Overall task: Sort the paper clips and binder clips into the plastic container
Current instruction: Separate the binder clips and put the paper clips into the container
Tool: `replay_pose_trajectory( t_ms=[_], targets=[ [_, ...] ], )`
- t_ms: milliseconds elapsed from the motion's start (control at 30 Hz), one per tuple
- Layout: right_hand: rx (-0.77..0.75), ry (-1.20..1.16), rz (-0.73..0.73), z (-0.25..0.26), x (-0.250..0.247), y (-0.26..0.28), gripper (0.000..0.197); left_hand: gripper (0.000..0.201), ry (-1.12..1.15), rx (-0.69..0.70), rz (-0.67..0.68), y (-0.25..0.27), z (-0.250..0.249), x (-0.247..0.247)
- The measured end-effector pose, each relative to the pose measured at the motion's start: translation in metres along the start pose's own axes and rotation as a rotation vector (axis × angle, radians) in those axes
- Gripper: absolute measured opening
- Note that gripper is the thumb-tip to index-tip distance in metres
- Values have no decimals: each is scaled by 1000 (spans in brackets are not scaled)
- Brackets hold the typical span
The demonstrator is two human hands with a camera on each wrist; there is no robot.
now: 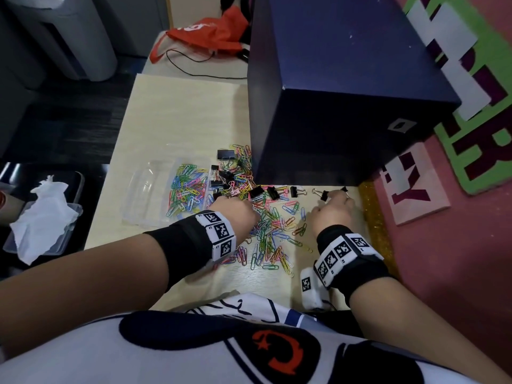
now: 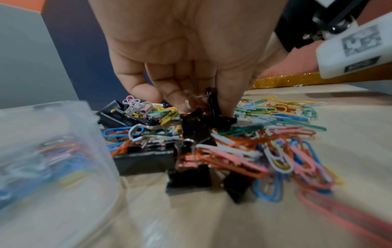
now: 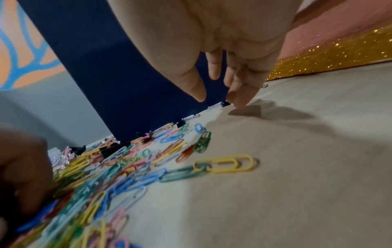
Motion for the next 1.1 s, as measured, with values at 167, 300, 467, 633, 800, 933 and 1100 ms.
replay_pose_trajectory(
  t_ms=[167, 300, 467, 633, 800, 933, 1100],
  targets=[
    [-99, 143, 327, -2, 18, 7, 50, 15, 42, -11, -2, -4, 4, -6],
    [-179, 202, 491, 5, 30, 19, 64, 14, 105, -27, -39, -6, 10, -11],
    [-256, 218, 531, 11, 34, 29, 45, 18, 238, -63, -51, -11, 18, -23],
    [-360, -43, 498, 14, 26, 33, 38, 21, 525, -97, -233, -8, 19, -33],
    [-420, 32, 412, 17, 20, 32, 21, 30, 690, -96, -319, -11, 11, -34],
    [-287, 11, 216, 5, 9, 20, 19, 46, 526, -104, -214, -13, 6, -22],
    [-14, 207, 258, -2, 4, 16, 24, 63, 119, -106, 4, -10, -5, -8]
  ],
)
Point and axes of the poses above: each hand's wrist, its own y-axis away from the middle knuckle, its own x-axis out of the palm, z = x × y, the point moved 2 cm from there along -y, towards the middle knuckle, and after that the axes turned 14 degrees about -y, right-handed, at the moved point
